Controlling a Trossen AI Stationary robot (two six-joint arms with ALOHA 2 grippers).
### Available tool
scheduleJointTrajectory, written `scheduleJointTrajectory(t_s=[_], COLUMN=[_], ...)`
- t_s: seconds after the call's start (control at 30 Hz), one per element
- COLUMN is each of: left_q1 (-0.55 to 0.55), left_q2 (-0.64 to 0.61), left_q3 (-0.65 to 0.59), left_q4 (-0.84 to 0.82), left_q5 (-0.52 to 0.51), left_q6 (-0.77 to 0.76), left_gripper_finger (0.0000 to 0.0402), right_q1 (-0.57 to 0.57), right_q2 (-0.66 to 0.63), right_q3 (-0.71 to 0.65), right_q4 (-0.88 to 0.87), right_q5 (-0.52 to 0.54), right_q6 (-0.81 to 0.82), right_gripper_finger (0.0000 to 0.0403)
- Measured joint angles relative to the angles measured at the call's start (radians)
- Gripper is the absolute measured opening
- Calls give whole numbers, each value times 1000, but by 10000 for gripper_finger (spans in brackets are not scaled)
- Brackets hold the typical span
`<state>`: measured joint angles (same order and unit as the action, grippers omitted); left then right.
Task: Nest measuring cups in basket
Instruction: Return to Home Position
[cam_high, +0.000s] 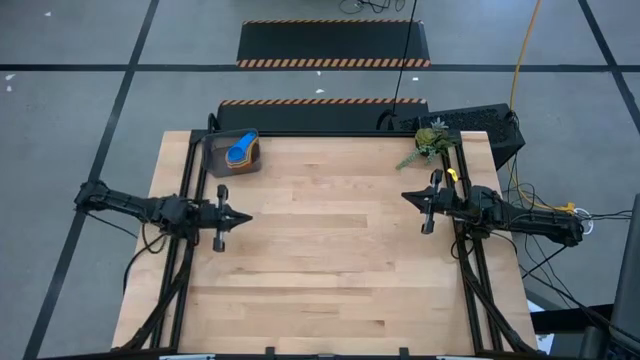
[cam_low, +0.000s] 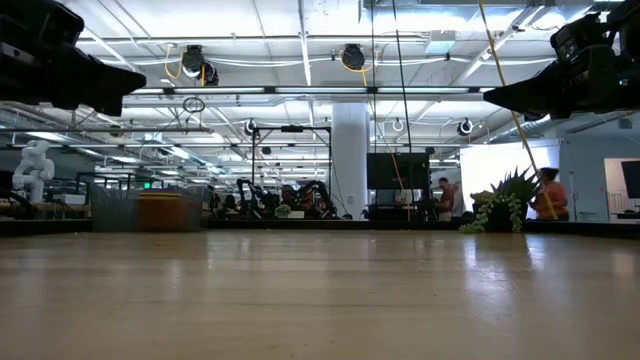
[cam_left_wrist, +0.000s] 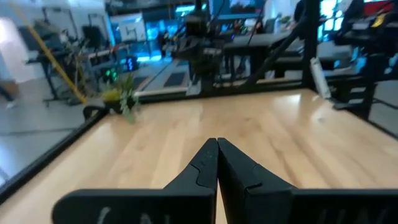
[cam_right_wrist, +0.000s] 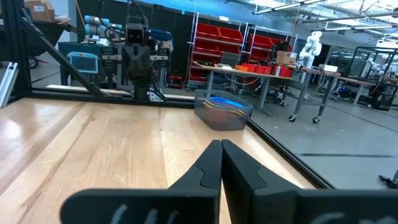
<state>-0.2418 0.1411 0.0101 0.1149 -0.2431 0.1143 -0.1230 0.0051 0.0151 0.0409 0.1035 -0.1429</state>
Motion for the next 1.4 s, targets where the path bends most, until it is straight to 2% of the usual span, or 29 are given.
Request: scheduleJointTrajectory(t_s=[0.2, 0.4, 0.57, 1.4], left_q1=[57, 156, 193, 186], left_q2=[-140, -117, -116, -115], left_q3=[3, 3, 3, 2], left_q4=[-76, -87, -100, -102], left_q5=[79, 124, 197, 191], left_q6=[30, 8, -20, -41], left_gripper_finger=[3, 5, 4, 10], right_q1=[0, 0, 0, 0], right_q2=[0, 0, 2, 2], right_q3=[0, 0, 0, 0], right_q4=[0, 0, 2, 7], right_q5=[0, 0, 0, 0], right_q6=[0, 0, 0, 0], right_gripper_finger=[0, 0, 0, 0])
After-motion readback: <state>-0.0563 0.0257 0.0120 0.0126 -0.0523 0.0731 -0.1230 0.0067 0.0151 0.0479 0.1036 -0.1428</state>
